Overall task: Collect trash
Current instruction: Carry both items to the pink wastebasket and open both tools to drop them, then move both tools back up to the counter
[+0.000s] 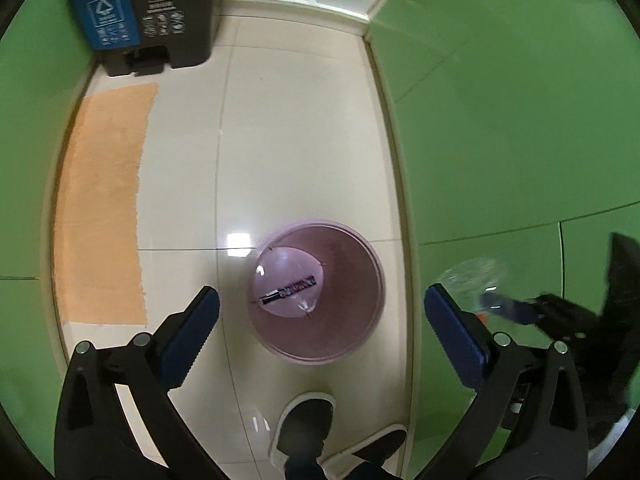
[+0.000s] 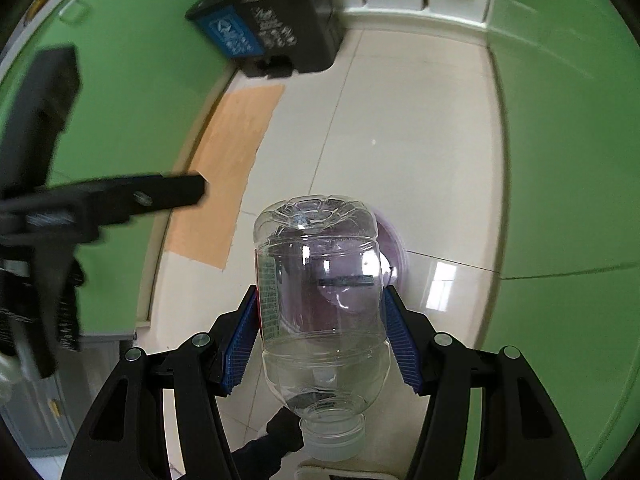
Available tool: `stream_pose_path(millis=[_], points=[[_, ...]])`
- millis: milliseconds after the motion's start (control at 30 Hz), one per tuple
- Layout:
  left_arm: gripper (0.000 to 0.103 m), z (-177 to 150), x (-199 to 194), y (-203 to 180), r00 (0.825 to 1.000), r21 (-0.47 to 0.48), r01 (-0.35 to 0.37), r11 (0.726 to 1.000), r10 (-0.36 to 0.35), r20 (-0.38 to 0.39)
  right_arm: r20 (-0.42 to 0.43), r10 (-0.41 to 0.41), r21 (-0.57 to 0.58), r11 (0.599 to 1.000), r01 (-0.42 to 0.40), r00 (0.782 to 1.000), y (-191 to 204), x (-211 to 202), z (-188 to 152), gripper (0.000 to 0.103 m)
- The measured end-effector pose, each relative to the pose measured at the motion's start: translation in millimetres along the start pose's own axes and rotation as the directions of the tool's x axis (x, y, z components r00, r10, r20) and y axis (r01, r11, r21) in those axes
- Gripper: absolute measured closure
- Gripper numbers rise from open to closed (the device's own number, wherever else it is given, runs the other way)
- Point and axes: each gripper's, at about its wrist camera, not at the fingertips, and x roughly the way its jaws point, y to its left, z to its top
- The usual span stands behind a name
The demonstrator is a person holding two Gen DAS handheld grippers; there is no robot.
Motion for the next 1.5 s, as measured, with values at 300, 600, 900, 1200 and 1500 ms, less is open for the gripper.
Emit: stream_pose_path(millis=[300, 600, 900, 1200, 1500], points=[[0.003, -16.4, 5.6, 43.1, 1.000, -0.082, 0.001, 0.997, 0.001, 0.023, -0.056, 0.001, -0.025, 1.000, -0.002, 0.998, 8.8, 66.9, 4.4, 0.014], [0.003, -26.6, -20.1, 30.1, 0.999, -0.100, 0.008, 0.995, -0.004, 0.035, -0.051, -0.020, 0.021, 1.000, 0.021, 0.998, 7.6, 33.8, -7.4, 0.008], [0.003, -16.7, -134.2, -50.8, 0.997, -0.056, 0.023, 0.998, -0.019, 0.079, 0.076, -0.053, 0.094, 0.995, 0.045, 0.996, 23.7, -137.7, -10.8, 0.008], [0.003, -7.6, -309.5, -167.8, 0.976, 0.131, 0.059, 0.990, -0.085, 0.199, 0.294, -0.103, 0.152, 0.986, 0.060, 0.950, 57.2, -376.6, -29.9, 0.007], [0.003, 3.7, -440.5, -299.5, 0.925, 0.362, 0.116, 0.925, -0.234, 0.301, 0.483, -0.270, 0.301, 0.945, 0.131, 0.833, 37.0, -554.1, -98.1, 0.006]])
